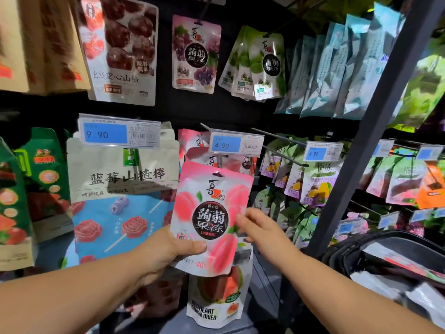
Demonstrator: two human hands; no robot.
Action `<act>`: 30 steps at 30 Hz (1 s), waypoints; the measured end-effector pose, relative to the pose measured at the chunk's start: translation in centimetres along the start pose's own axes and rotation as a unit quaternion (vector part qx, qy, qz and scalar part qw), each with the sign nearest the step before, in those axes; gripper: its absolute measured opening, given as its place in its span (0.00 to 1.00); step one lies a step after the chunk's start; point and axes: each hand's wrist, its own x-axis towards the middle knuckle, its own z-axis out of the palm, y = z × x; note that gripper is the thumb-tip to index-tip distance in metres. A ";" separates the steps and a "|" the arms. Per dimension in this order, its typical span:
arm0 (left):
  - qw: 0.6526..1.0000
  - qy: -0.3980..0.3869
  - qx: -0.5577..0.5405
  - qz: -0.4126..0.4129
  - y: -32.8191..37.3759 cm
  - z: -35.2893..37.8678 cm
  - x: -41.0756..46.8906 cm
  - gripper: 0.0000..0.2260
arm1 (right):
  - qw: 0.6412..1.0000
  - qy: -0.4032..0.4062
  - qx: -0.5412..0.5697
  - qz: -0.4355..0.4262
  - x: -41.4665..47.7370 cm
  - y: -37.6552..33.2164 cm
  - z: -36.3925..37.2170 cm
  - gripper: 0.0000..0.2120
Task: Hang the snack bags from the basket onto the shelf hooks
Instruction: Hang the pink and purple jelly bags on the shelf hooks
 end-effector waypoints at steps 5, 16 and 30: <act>0.999 -0.020 -0.029 0.022 0.2 1.6 0.9 0.26 | 0.993 0.000 0.120 0.013 0.4 0.3 0.5 0.06; 0.998 0.021 -0.023 0.052 0.8 4.9 2.3 0.14 | 0.976 0.120 0.183 0.013 2.5 -0.8 0.5 0.11; 0.993 0.079 -0.020 0.089 0.1 3.4 4.5 0.18 | 0.981 0.168 0.097 0.012 5.1 -1.1 1.1 0.06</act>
